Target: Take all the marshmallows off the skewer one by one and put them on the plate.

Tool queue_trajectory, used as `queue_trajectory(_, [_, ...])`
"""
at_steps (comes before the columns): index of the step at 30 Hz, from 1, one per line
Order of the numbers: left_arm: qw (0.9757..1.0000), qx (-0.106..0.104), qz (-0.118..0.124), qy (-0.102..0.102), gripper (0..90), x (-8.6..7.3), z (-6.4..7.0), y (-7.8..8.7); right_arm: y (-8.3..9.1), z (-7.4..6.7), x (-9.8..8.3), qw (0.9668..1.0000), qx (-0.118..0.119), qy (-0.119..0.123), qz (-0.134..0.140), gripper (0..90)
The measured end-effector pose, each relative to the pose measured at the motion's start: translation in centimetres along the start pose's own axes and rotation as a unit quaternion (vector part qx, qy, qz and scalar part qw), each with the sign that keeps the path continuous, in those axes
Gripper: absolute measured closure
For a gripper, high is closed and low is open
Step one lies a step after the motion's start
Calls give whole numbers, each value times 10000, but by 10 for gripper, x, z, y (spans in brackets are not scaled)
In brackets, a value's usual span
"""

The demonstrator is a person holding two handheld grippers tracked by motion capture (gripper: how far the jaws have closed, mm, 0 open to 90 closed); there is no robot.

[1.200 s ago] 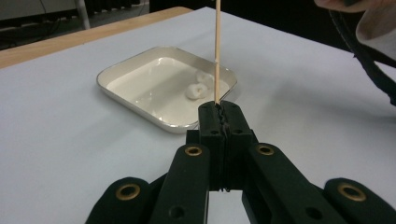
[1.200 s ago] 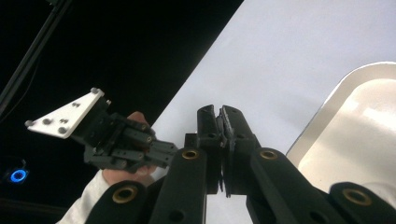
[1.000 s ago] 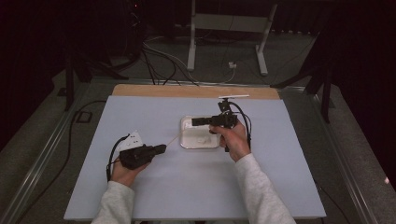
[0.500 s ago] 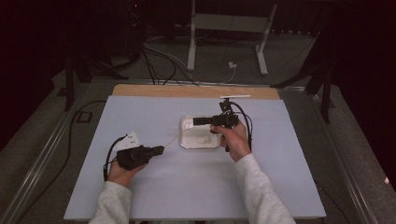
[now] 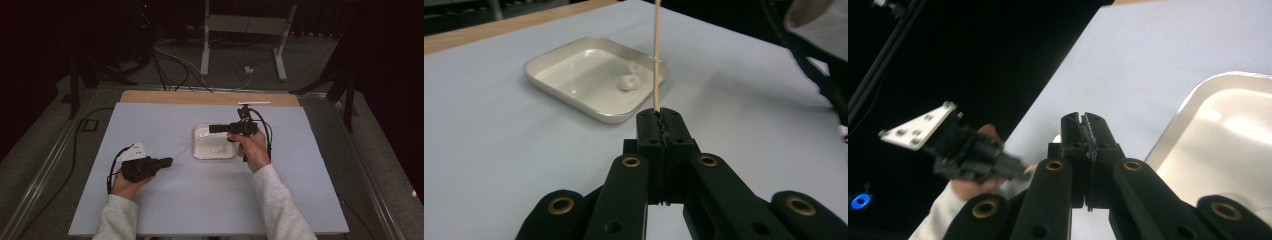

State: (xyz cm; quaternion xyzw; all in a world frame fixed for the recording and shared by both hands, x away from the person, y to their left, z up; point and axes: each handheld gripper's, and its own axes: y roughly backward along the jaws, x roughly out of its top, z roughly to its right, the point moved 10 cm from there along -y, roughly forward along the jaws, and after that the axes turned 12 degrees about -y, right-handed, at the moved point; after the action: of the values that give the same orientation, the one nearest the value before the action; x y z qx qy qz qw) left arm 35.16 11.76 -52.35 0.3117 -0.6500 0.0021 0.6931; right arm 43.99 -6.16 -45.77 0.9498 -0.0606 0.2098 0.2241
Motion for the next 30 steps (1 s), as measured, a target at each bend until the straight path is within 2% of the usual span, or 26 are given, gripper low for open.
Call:
queue_trajectory(1, [10000, -49, 27, 12, 900, 0, 1, 0, 0, 0, 1, 10000, 37, -19, -1, 890])
queue_trajectory(5, [10000, -18, 25, 25, 900, -1, -1, 4, 3, 3, 2, 10000, -4, -44, 18, 889])
queue_trajectory(6, [10000, -26, -7, 42, 900, -3, -1, 5, 6, 4, 4, 10000, -11, -53, 62, 889])
queue_trajectory(7, [9999, 64, -87, 66, 900, -6, -3, 6, 11, 7, 9, 9997, -127, -40, 221, 889])
queue_trajectory(9, [9998, 85, -8, 160, 900, -8, -7, 11, 25, 9, 16, 9992, -37, -129, 380, 886])
queue_trajectory(12, [9996, 157, 109, 189, 900, -1, -9, 12, 40, 17, 18, 9989, -281, -13, 380, 876])
queue_trajectory(13, [9996, 190, 105, 185, 900, 1, -9, 10, 41, 21, 17, 9983, -447, 67, 374, 872])
queue_trajectory(15, [9996, 224, 54, 148, 900, 5, -8, 4, 40, 25, 14, 9983, -483, 126, 292, 860])
queue_trajectory(17, [9995, 267, 57, 167, 900, 8, -8, 0, 36, 32, 11, 9966, -732, 253, 265, 843])
queue_trajectory(20, [9990, 380, -7, 231, 900, 9, -9, -7, 31, 40, 7, 9951, -923, 288, 216, 815])
queue_trajectory(23, [9982, 502, -72, 327, 900, 11, -11, -13, 27, 48, 6, 9931, -1108, 317, 210, 746])
queue_trajectory(28, [9964, 706, -214, 425, 900, 11, -14, -26, 21, 57, 3, 9920, -1215, 314, 123, 649])
queue_trajectory(30, [9960, 723, -240, 474, 900, 12, -13, -31, 19, 60, 2, 9914, -1271, 304, 106, 624])
